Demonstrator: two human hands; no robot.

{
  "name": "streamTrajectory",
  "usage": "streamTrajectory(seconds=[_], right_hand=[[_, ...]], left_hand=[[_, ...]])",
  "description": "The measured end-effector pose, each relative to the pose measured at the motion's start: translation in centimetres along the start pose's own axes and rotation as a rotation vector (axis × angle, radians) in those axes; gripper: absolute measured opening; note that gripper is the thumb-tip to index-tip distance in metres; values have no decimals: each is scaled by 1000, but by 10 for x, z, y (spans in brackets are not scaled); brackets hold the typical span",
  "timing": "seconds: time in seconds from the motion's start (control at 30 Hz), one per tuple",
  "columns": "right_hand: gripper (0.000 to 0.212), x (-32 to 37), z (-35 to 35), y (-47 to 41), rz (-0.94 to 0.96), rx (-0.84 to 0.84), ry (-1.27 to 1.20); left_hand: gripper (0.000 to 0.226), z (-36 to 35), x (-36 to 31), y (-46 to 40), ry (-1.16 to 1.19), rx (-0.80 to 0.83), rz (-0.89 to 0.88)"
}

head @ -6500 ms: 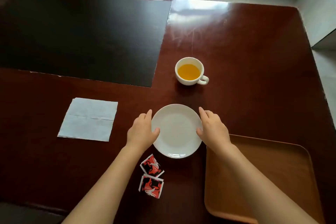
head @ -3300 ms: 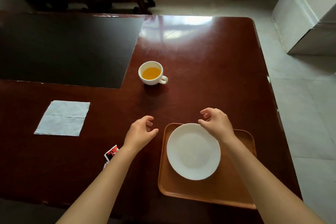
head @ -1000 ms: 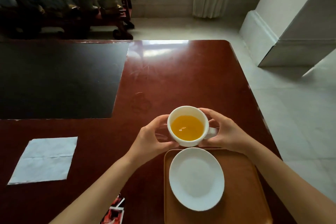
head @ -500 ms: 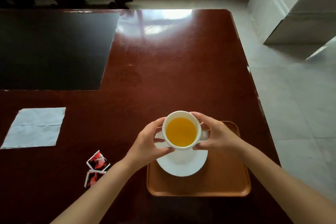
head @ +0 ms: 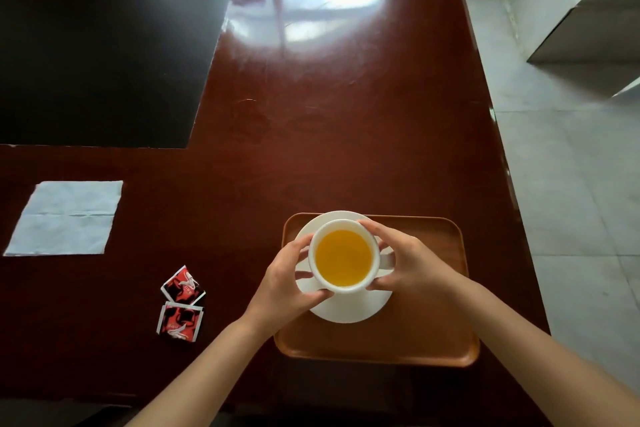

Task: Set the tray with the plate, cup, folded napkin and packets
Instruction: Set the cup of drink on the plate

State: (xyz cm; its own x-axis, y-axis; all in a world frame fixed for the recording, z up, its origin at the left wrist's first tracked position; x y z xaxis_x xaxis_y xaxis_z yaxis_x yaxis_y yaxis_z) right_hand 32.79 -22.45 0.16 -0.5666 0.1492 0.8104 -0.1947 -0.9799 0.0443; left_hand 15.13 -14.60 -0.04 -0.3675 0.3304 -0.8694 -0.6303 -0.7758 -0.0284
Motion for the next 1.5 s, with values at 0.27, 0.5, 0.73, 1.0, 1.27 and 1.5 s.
streamTrajectory(seconds=[0.27, 0.5, 0.73, 1.0, 1.27, 1.5], right_hand=[[94, -6, -7, 5, -30, 10, -27], [77, -21, 10, 24, -210, -126, -146], [31, -22, 17, 36, -252, -231, -108], [29, -18, 18, 34, -232, -241, -103], [29, -18, 19, 36, -221, -248, -91], [30, -5, 26, 29, -196, -251, -75]], left_hand=[[84, -5, 6, 6, 11, -4, 26], [104, -2, 8, 1, 30, 72, 59], [92, -4, 7, -1, 54, 124, 92], [87, -1, 9, 7, 73, 86, 134], [86, -2, 10, 9, 76, 88, 139], [84, 6, 6, 7, 35, 97, 117]])
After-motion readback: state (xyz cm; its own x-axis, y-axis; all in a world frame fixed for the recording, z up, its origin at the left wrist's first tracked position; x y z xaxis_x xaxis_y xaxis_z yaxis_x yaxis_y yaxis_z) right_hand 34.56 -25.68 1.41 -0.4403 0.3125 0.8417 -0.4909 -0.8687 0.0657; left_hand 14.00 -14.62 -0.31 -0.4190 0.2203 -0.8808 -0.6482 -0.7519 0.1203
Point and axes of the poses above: each hand's wrist, its own y-axis away from the middle knuckle, its own z-axis out of the back of the hand, x = y × z, the point moved 6 cm from there along -y, towards the middle knuckle, and after that the axes turned 11 degrees about -x, right-handed, at the moved point
